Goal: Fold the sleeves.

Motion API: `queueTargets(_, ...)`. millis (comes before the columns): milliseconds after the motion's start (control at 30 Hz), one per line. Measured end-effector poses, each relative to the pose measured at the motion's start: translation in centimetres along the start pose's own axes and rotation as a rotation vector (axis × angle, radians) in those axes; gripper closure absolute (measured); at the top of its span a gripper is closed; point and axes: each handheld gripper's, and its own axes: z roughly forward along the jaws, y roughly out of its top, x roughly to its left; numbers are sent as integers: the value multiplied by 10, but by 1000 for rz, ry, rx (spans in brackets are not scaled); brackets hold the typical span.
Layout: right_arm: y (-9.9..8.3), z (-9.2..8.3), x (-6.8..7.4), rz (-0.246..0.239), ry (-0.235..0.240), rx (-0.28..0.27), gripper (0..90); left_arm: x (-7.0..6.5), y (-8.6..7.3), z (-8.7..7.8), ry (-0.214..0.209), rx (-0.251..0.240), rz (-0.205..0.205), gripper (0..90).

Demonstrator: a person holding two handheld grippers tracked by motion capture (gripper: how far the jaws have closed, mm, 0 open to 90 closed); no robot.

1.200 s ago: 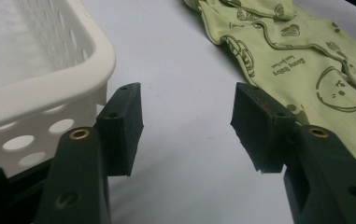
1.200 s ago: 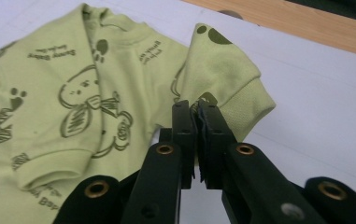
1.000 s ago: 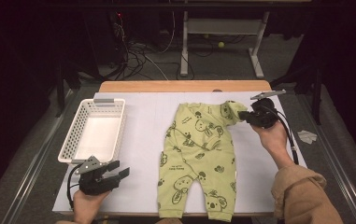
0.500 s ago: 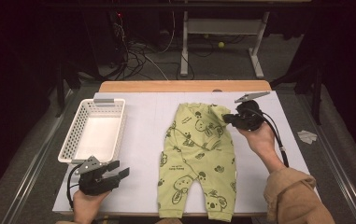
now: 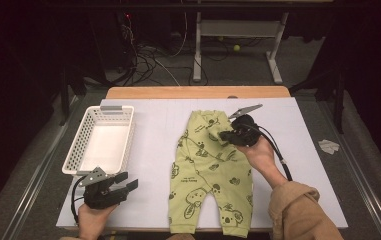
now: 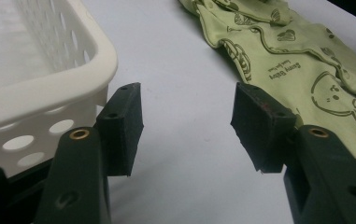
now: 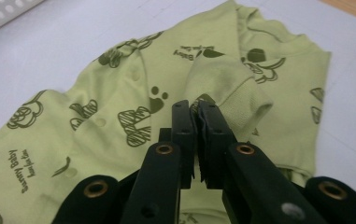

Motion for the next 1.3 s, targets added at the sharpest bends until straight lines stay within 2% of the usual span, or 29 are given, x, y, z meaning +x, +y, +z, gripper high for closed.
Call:
queueTargets(33, 0, 2, 3, 8, 3, 7, 874, 0, 0, 0, -1, 1, 0, 403)
queueTargets(100, 0, 7, 6, -9, 15, 15, 874, 0, 0, 0, -4, 2, -1, 403)
queueTargets(233, -4, 22, 12, -15, 21, 66, 868, 0, 0, 0, -3, -2, -2, 403)
queueTargets(367, -9, 32, 12, -16, 26, 96, 847, 1, 0, 0, -5, -3, -3, 403)
queueTargets(433, -10, 31, 11, -13, 19, 89, 810, 0, 0, 0, -6, -1, -1, 403)
queueTargets(600, -7, 16, 6, 18, 10, 26, 746, 0, 0, 0, -4, 2, -1, 403)
queueTargets(733, -7, 11, 0, 13, -44, 28, 811, 0, 0, 0, -1, 2, -3, 403)
queueTargets(833, -10, 19, -7, 25, -79, 70, 870, 0, 0, 0, 0, 2, -2, 403)
queueTargets(900, -11, 26, -11, 48, -83, 91, 886, 0, 0, 1, 0, 3, -2, 403)
queueTargets(1033, -12, 39, -8, 54, -61, 103, 894, 1, 0, 1, -2, 3, -5, 403)
queueTargets(1300, -13, 58, 18, -16, 6, 150, 893, -1, 0, 2, -4, 8, 5, 403)
